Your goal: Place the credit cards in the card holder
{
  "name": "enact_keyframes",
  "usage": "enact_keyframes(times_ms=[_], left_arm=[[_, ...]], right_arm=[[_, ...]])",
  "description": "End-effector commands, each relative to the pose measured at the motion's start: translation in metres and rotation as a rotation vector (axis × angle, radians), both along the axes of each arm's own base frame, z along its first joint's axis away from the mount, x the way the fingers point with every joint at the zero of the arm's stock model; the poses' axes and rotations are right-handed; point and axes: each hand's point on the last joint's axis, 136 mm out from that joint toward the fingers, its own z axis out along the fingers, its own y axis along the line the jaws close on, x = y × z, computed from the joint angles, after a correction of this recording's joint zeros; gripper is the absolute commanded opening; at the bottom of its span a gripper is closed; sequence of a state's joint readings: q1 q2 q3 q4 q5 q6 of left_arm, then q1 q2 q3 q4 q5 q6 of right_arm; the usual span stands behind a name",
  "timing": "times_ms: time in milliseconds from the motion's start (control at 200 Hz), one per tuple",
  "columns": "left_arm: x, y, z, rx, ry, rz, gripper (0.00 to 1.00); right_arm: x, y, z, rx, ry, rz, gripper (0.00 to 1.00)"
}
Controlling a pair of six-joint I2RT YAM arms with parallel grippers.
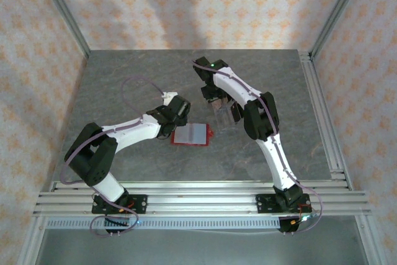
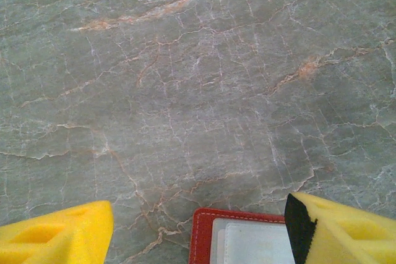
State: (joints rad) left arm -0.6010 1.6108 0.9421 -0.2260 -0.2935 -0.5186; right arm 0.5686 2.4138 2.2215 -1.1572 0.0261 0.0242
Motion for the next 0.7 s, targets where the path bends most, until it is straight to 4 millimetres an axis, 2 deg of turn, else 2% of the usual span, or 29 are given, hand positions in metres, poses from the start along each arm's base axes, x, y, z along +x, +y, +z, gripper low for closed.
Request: enact_keyframes(times_ms=[0, 155, 465, 696], left_arm=[[0.001, 0.004, 0.005, -0.014, -0.020, 0.017, 0.75], [0.000, 0.004, 0.005, -0.015, -0.020, 0.016, 0.75], [0.001, 0.003, 0.004, -0.020, -0.020, 0.014, 0.74], [0.001, 0.003, 0.003, -0.018, -0.018, 0.014, 0.75]], right_arm=[[-0.007, -0.002, -0.004, -0.018, 0.038, 0.010, 0.29], [-0.007, -0.001, 0.000, -0.010, 0.032, 0.008, 0.28], [0.001, 0.006, 0.023, 0.037, -0.015, 0.004, 0.29], [0.001, 0.010, 0.024, 0.062, -0.006, 0.000, 0.26]])
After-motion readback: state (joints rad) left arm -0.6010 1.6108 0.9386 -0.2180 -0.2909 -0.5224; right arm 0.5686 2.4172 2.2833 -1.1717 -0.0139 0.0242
